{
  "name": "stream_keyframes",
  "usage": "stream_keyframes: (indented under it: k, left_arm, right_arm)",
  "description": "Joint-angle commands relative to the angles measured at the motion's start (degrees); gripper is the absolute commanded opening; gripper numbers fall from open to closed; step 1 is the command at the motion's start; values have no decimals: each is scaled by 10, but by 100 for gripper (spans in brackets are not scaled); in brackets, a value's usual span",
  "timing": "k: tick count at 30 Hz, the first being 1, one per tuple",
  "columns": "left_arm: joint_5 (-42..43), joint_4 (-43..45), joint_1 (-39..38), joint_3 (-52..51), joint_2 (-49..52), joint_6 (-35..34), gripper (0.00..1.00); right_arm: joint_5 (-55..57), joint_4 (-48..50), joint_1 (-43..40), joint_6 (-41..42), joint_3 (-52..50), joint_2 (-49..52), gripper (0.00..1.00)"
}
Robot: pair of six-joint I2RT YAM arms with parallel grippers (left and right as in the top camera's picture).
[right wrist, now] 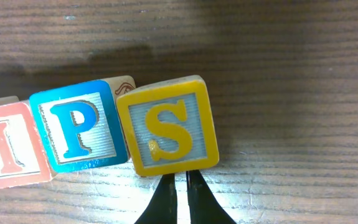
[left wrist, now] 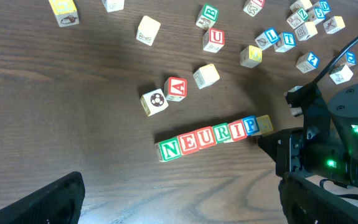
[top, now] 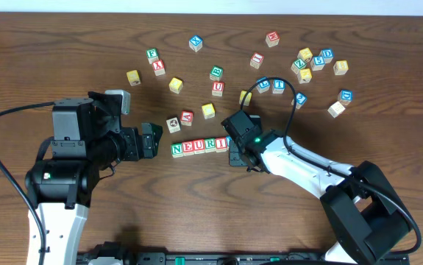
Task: Spell out NEURIPS
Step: 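Open the right gripper and release the S block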
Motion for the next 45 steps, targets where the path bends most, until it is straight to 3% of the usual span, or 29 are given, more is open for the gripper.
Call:
stream_keyframes:
  k: [1,30,45]
  left_arm:
    - [5,0,3,8,-4,6,98]
    - [5,0,3,8,-4,6,98]
    - [5,0,3,8,-4,6,98]
  right_arm:
    - [22,4,-1,-2,4,7,2]
    - [31,-3,-1,-3,4,7,1]
    - [136,-53,-18,35,4,7,2]
